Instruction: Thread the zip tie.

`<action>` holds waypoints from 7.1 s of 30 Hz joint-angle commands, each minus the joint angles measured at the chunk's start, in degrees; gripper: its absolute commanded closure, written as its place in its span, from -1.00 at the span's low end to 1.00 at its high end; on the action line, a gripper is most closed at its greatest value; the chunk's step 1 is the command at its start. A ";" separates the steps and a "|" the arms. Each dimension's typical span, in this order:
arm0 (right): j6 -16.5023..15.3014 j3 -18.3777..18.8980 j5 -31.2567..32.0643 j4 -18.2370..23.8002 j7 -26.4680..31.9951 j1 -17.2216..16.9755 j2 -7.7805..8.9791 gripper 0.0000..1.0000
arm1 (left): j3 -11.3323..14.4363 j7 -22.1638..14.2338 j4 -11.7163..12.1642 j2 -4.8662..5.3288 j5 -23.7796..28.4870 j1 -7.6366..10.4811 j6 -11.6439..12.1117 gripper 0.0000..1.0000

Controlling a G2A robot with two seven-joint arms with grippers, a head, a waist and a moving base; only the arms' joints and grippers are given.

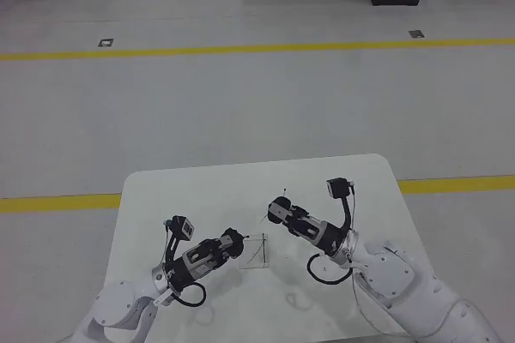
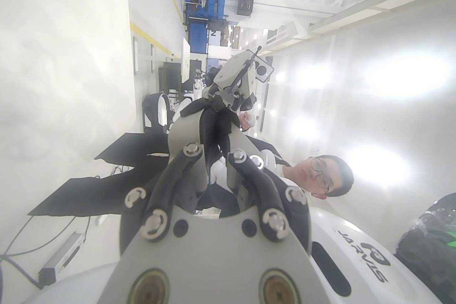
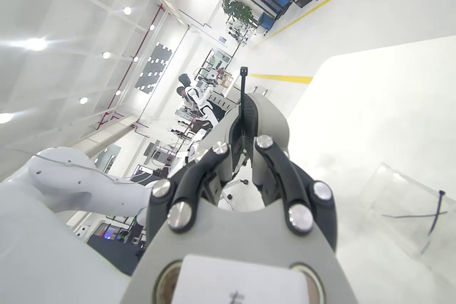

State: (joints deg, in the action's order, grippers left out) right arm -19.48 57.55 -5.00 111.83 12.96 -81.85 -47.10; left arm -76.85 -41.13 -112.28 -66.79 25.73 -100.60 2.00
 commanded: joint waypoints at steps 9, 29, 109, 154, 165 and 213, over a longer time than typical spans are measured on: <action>0.00 0.52 4.66 0.30 1.32 -0.23 -0.54 1.00 | 0.41 0.79 -0.90 0.15 9.69 1.06 -9.73 1.00; 0.22 1.23 5.98 1.04 2.91 -0.18 -1.60 1.00 | 0.59 1.65 -0.20 0.59 17.77 2.75 -16.75 1.00; 0.00 7.03 7.00 2.53 10.36 -3.60 -5.86 1.00 | 3.21 2.58 0.83 3.39 27.07 4.50 -18.98 1.00; 0.00 6.29 7.25 1.71 14.57 -3.40 -7.62 1.00 | 4.71 2.85 1.06 4.53 28.64 5.40 -18.00 1.00; 0.00 5.76 8.62 1.88 14.49 -3.68 -7.95 1.00 | 4.61 3.36 0.44 4.78 29.24 5.07 -17.31 1.00; 0.00 6.84 10.28 2.69 11.75 -6.73 -8.87 -0.82 | 4.87 4.58 -0.34 5.61 29.65 4.23 -15.09 1.00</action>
State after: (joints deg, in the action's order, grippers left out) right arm -19.48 64.27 5.24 114.47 24.72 -88.50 -55.98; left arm -71.97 -36.57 -112.61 -61.20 55.41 -96.36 -13.13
